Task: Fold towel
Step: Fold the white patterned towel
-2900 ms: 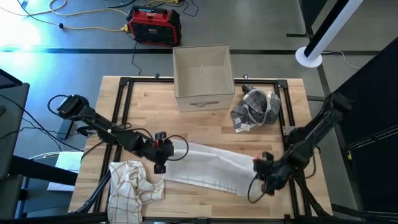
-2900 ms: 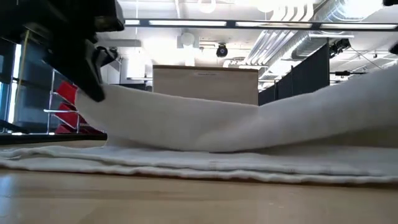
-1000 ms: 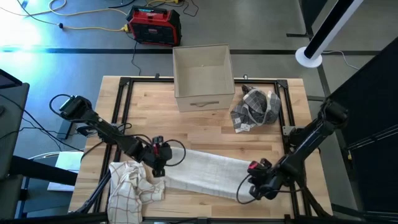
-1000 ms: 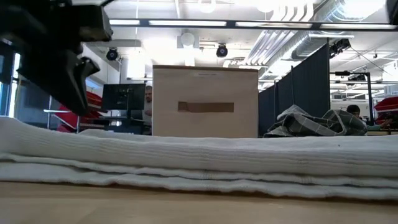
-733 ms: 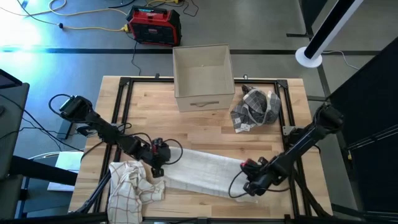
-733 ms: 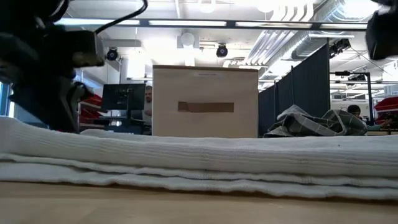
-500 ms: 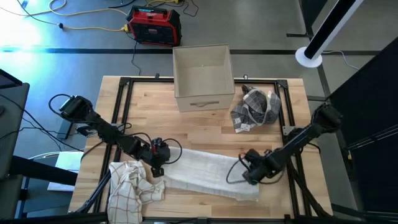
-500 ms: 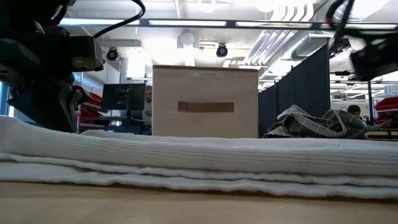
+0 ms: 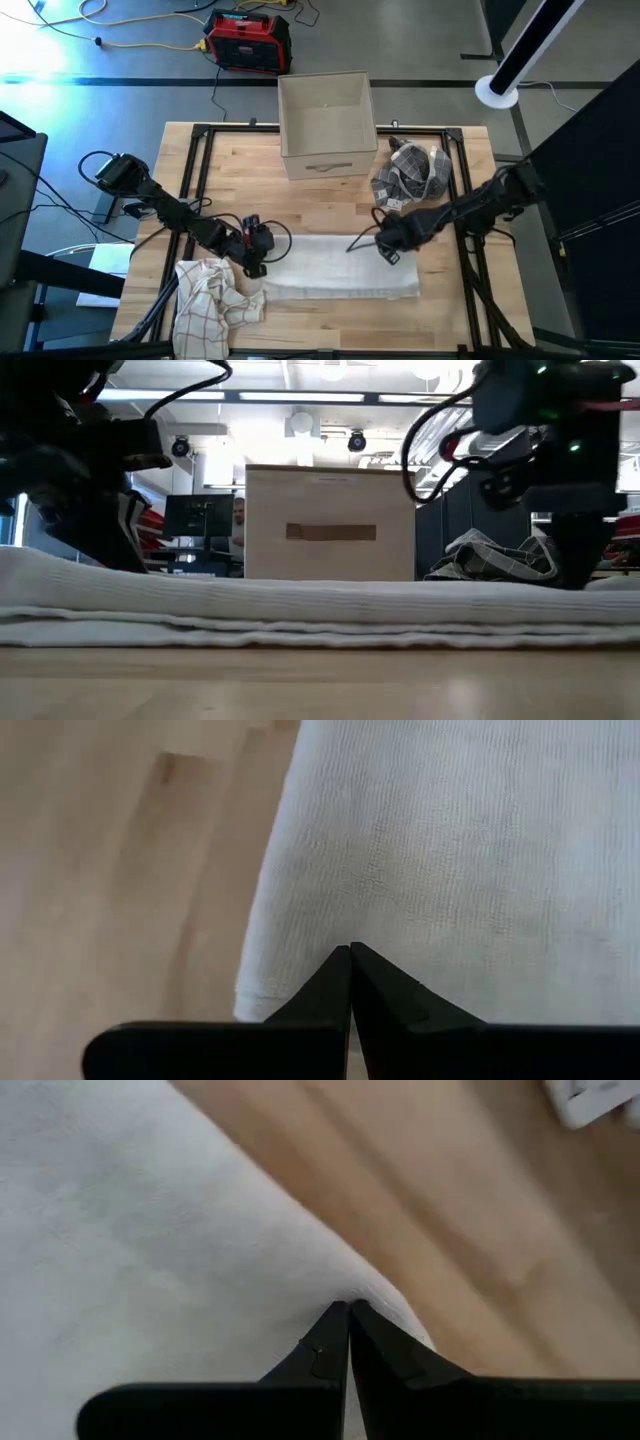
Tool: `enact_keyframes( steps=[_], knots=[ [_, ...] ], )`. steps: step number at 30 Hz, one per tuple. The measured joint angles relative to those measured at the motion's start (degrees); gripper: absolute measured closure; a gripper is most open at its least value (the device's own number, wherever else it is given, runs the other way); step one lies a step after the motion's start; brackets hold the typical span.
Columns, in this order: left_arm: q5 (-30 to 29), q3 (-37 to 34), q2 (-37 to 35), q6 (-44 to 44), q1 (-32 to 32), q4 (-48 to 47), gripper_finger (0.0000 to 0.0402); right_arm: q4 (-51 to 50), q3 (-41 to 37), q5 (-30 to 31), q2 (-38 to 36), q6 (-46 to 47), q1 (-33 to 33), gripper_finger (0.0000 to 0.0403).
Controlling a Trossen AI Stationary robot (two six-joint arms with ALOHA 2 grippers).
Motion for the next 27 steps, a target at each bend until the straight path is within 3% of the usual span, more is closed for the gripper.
enact_keyframes(
  steps=[7,11,14,18,23,27],
  knots=[
    [-3.6,0.0,0.0,10.4,2.1,-0.3,0.0401,-5.7,0.0,0.3,-3.7,-2.5,-7.4,0.0403],
    [-1.2,0.0,0.0,13.8,4.5,-0.3,0.0401,-9.1,0.0,-0.2,-10.9,8.5,-8.1,0.0403],
    [3.1,0.0,0.0,13.8,5.3,-0.5,0.0401,-10.1,0.0,-3.0,-15.9,18.4,-6.0,0.0403],
    [6.9,1.4,-0.3,13.7,3.1,-3.2,0.0401,-10.5,0.0,-3.6,-20.0,24.5,-0.8,0.0403],
    [3.9,5.5,-1.7,12.7,-2.9,-10.6,0.0401,-11.8,0.0,-4.5,-19.7,31.5,4.3,0.0399],
    [4.0,5.9,-2.5,12.0,-6.7,-12.6,0.0401,-11.7,0.0,-5.3,-17.5,36.2,6.8,0.0364]
  ],
)
